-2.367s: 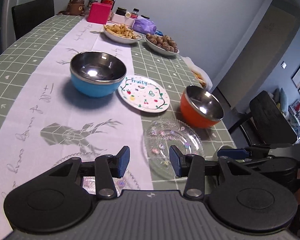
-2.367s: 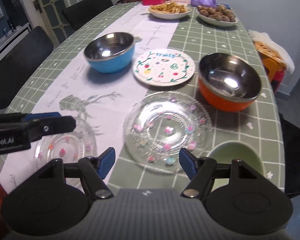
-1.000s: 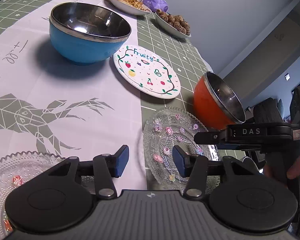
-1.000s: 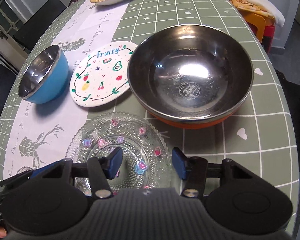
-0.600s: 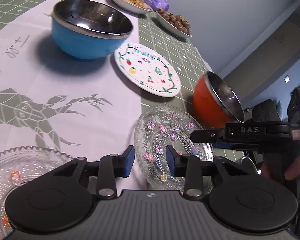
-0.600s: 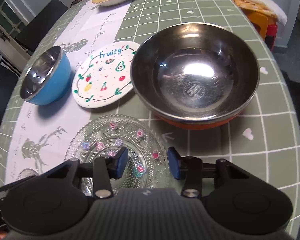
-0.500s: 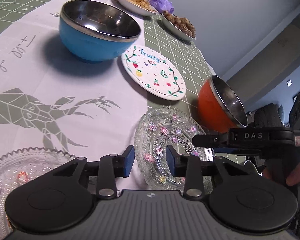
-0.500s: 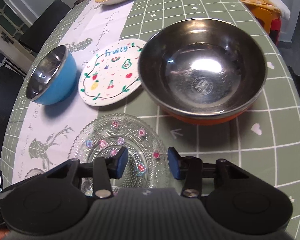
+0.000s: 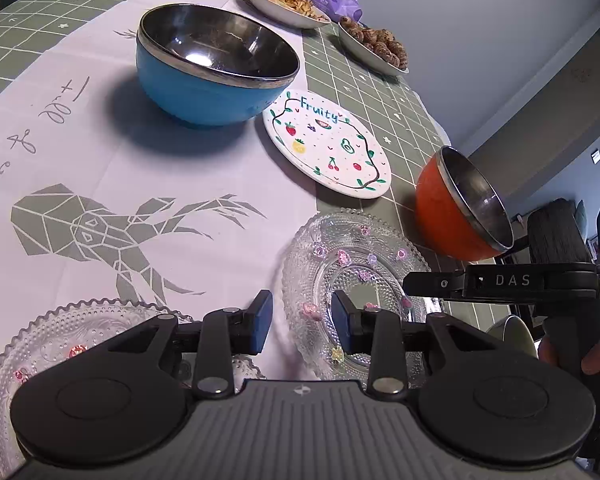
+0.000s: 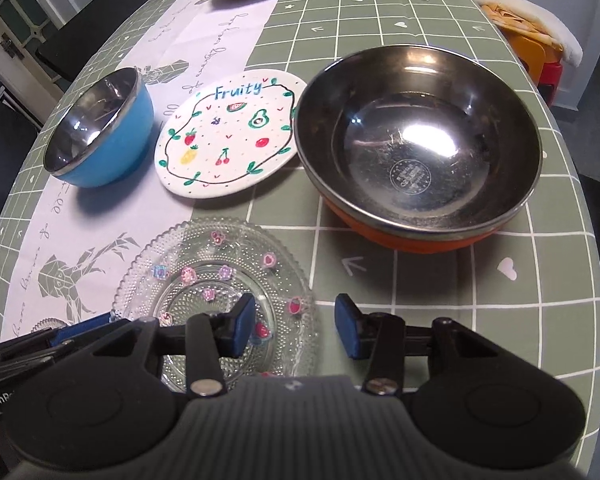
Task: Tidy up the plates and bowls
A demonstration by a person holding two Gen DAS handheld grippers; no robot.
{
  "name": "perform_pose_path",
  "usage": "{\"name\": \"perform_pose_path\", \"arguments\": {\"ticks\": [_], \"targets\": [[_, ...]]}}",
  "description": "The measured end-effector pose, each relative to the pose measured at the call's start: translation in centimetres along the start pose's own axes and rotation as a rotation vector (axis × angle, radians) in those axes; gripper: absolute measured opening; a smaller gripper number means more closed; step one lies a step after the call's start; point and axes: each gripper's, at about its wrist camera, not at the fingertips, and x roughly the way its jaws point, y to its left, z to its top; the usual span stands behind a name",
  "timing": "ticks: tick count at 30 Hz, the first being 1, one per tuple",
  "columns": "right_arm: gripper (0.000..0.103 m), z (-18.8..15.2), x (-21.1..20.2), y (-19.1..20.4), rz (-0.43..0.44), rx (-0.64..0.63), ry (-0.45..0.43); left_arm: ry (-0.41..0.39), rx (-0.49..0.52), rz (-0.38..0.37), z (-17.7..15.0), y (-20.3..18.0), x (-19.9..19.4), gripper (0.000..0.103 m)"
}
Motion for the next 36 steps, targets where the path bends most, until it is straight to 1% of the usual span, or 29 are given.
{"name": "perform_pose_path", "arguments": {"ticks": [3,6,7,8,9,11,15,17,18,19,22,23,28,36], "targets": [[0.044,0.0,0.0,-0.2,0.010,0.012,0.003,-0.003,-0.015,-0.014,0.1,0.3,0.1,0.041],[0.037,0.0,0.1,-0.3,0.038,0.028,0.015,-0.005,-0.021,-0.028,0.1,0.4,0.1,0.041],[0.037,-0.1,0.0,-0.2,0.045,0.030,0.019,-0.006,-0.021,-0.029,0.1,0.4,0.1,0.041],[0.036,-0.1,0.0,-0.2,0.043,0.027,0.018,-0.005,-0.017,-0.025,0.1,0.4,0.1,0.038],[0.036,-0.2,0.0,-0.1,0.041,0.024,0.019,-0.004,-0.012,-0.017,0.1,0.3,0.1,0.032],[0.036,-0.2,0.0,-0.1,0.042,0.029,0.022,0.002,-0.012,-0.014,0.1,0.3,0.2,0.027],[0.035,-0.5,-0.3,-0.1,0.030,0.024,0.041,0.012,-0.010,-0.014,0.0,0.4,0.2,0.025],[0.030,-0.6,-0.3,0.1,0.008,0.002,0.043,0.016,-0.017,-0.012,0.0,0.4,0.2,0.025],[0.025,-0.6,-0.3,0.1,0.001,-0.001,0.043,0.015,-0.017,-0.009,0.0,0.3,0.2,0.025],[0.022,-0.6,-0.3,0.1,0.001,0.000,0.043,0.013,-0.013,-0.005,0.0,0.2,0.1,0.025],[0.020,-0.5,-0.2,-0.2,0.008,0.008,0.032,0.007,0.011,0.015,-0.2,-0.2,0.1,0.025],[0.020,-0.5,-0.2,-0.3,0.010,0.010,0.027,0.005,0.017,0.011,-0.2,-0.4,0.1,0.021],[0.018,-0.6,-0.3,-0.3,0.012,0.010,0.015,-0.006,0.040,0.028,-0.4,-0.6,0.0,0.021],[0.013,-0.5,-1.2,-0.1,0.025,0.022,-0.012,-0.014,0.009,0.028,-0.2,-0.3,-0.4,0.021]]}}
